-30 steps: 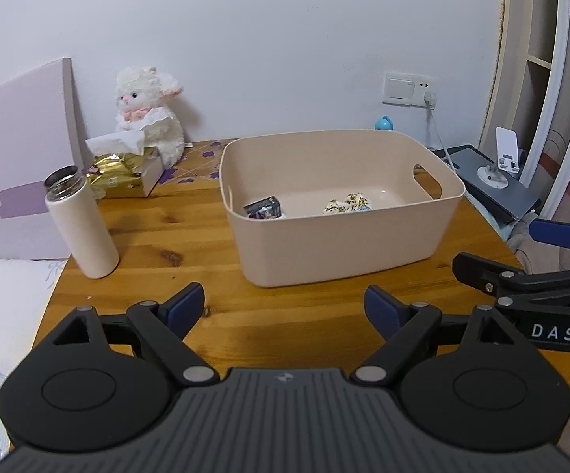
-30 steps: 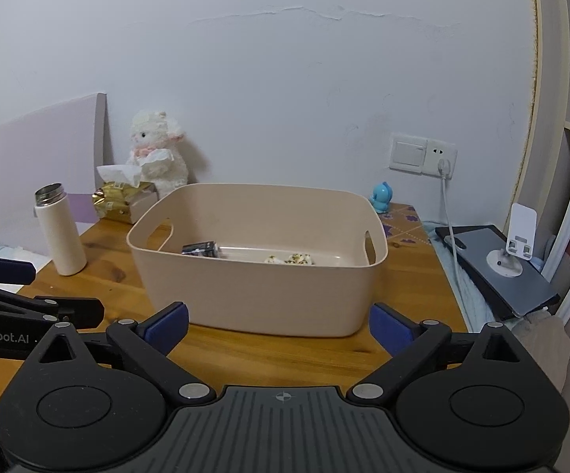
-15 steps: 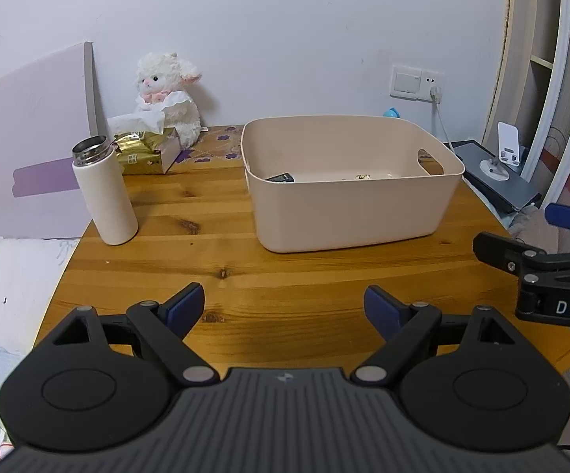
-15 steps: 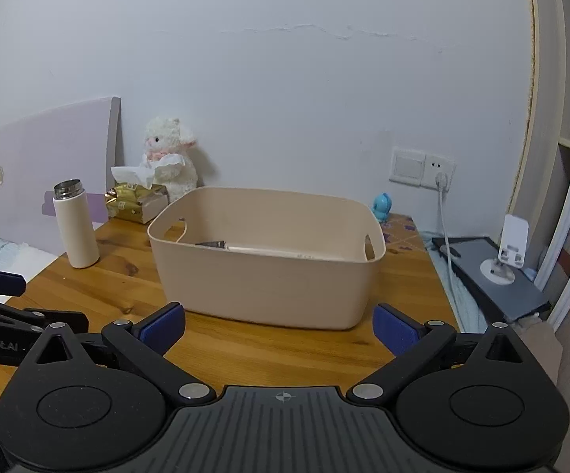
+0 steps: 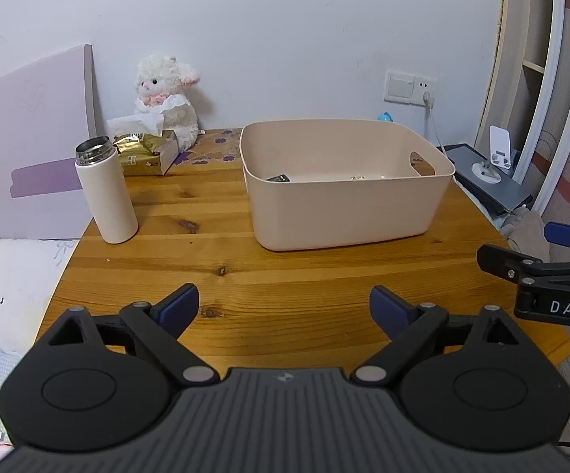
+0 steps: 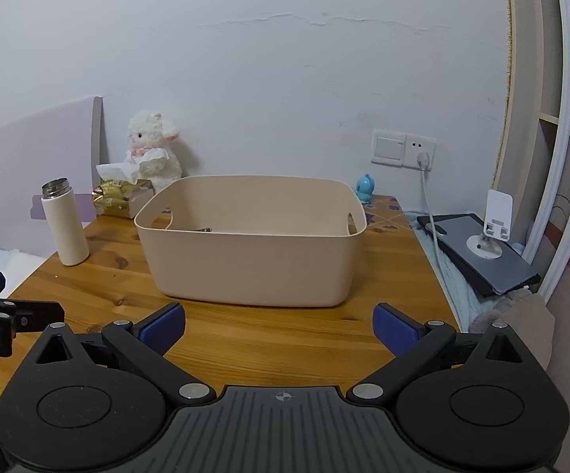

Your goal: Organize objects

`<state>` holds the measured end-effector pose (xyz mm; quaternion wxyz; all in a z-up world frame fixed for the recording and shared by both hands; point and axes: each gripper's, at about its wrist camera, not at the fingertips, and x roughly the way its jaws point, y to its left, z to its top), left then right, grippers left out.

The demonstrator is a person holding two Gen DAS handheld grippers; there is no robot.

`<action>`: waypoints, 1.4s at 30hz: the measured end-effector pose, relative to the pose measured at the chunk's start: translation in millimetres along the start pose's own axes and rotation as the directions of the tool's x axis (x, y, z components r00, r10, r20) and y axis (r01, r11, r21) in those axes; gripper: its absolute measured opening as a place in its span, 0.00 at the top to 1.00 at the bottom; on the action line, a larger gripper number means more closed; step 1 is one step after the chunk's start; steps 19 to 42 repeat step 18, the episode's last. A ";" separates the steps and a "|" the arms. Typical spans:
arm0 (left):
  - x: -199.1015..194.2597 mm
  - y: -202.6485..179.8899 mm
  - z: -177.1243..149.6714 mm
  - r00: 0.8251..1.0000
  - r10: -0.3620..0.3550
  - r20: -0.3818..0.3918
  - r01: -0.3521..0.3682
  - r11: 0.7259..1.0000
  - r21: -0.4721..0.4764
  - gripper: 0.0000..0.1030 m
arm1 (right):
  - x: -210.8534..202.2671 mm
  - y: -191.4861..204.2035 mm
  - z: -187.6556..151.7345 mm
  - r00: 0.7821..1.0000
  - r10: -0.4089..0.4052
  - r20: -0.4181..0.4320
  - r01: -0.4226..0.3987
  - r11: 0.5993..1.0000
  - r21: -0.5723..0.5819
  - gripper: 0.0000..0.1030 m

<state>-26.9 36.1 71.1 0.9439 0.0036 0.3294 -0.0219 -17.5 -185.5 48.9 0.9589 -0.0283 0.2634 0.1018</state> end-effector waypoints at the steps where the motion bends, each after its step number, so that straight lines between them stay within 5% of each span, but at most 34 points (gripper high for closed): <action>1: -0.9 -0.4 0.1 1.000 -0.001 0.002 0.001 1.000 0.001 0.09 | -0.9 -0.3 -0.3 1.000 -0.001 0.000 0.001 1.000 0.001 0.00; 42: 0.6 -1.7 0.9 1.000 -0.006 -0.001 0.006 1.000 0.004 0.09 | 2.0 -3.1 -2.2 1.000 0.000 -0.018 0.000 1.000 0.006 0.00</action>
